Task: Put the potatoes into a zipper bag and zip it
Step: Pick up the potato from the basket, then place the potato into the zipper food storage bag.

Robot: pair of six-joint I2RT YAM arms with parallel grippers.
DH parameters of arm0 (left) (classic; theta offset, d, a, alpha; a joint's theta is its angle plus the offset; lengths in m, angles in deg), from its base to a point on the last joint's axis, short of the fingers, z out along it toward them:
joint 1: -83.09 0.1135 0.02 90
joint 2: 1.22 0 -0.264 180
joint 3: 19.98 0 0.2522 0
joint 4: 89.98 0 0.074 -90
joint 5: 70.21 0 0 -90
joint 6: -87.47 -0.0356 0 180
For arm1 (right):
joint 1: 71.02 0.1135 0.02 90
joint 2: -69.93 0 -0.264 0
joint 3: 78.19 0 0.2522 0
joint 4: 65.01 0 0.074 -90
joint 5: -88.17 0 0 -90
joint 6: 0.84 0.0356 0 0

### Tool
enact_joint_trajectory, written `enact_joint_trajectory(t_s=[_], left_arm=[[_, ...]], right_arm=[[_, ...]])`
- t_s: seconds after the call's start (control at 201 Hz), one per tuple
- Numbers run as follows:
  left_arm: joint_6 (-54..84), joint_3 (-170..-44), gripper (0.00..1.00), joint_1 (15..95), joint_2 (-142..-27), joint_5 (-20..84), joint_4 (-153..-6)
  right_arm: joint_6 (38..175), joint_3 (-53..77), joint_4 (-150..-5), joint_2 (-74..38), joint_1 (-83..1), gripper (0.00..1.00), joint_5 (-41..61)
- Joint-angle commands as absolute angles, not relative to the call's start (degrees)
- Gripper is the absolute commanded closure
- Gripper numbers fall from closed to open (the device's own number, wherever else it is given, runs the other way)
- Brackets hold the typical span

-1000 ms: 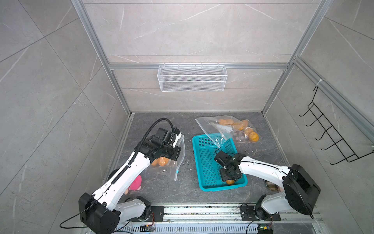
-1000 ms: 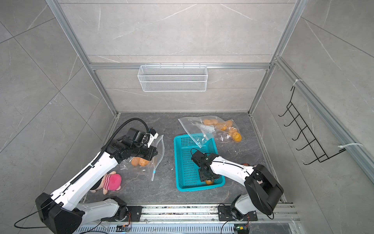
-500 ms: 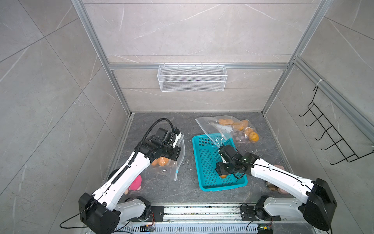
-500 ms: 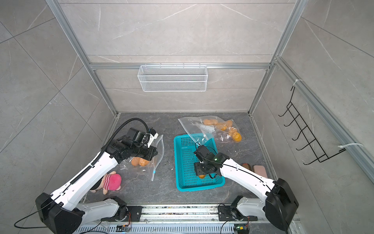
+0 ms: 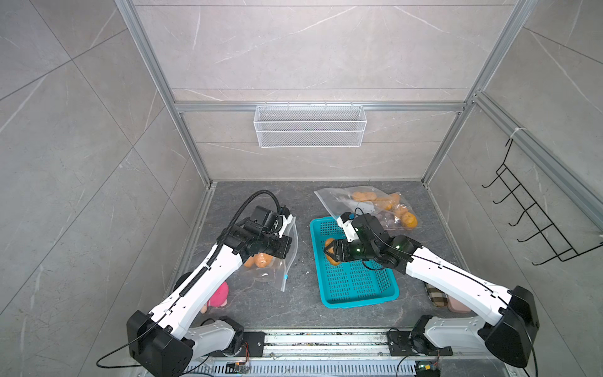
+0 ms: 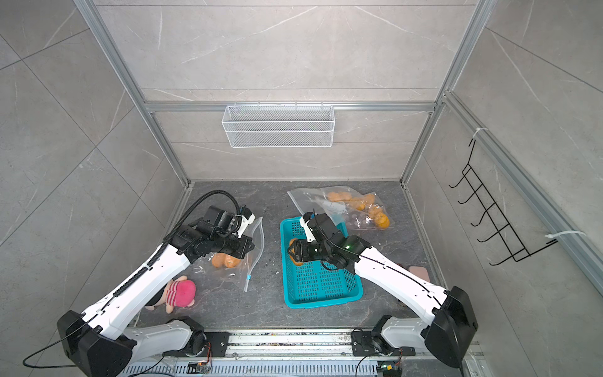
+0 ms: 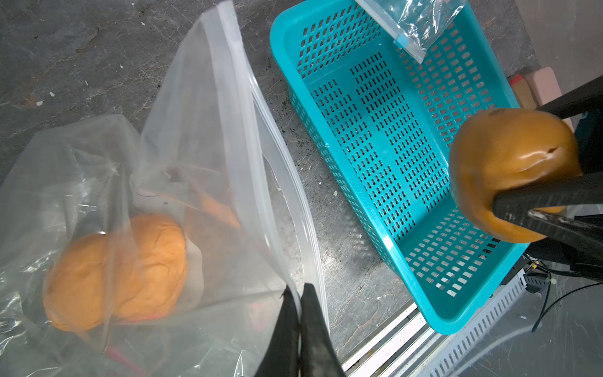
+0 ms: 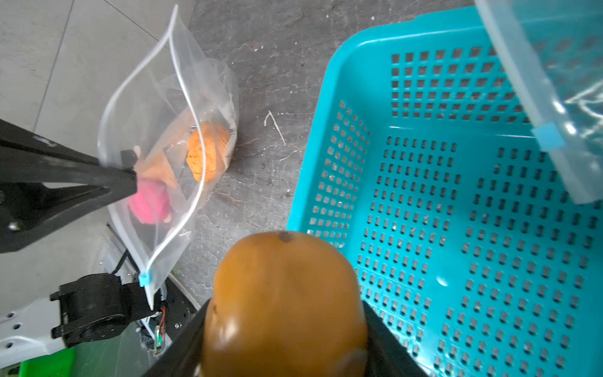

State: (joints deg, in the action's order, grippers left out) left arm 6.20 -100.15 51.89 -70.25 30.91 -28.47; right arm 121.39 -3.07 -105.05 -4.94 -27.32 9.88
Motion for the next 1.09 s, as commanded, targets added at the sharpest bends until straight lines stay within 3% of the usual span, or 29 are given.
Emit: enact_joint_trajectory(t_s=[0.0,0.443,1.085], left_arm=[[5.14,-100.89,1.0,51.89,-70.75,32.47,-28.58],[5.18,-100.89,1.0,52.06,-69.94,32.36,-28.8],[5.28,-100.71,1.0,52.15,-69.26,31.32,-29.02]], right_arm=[[123.0,-1.02,-102.67,-5.82,-26.41,0.55,12.3],[126.06,-0.32,-97.92,-8.36,-24.55,0.56,12.14],[127.3,6.24,-91.69,-20.27,-21.55,0.56,14.44]])
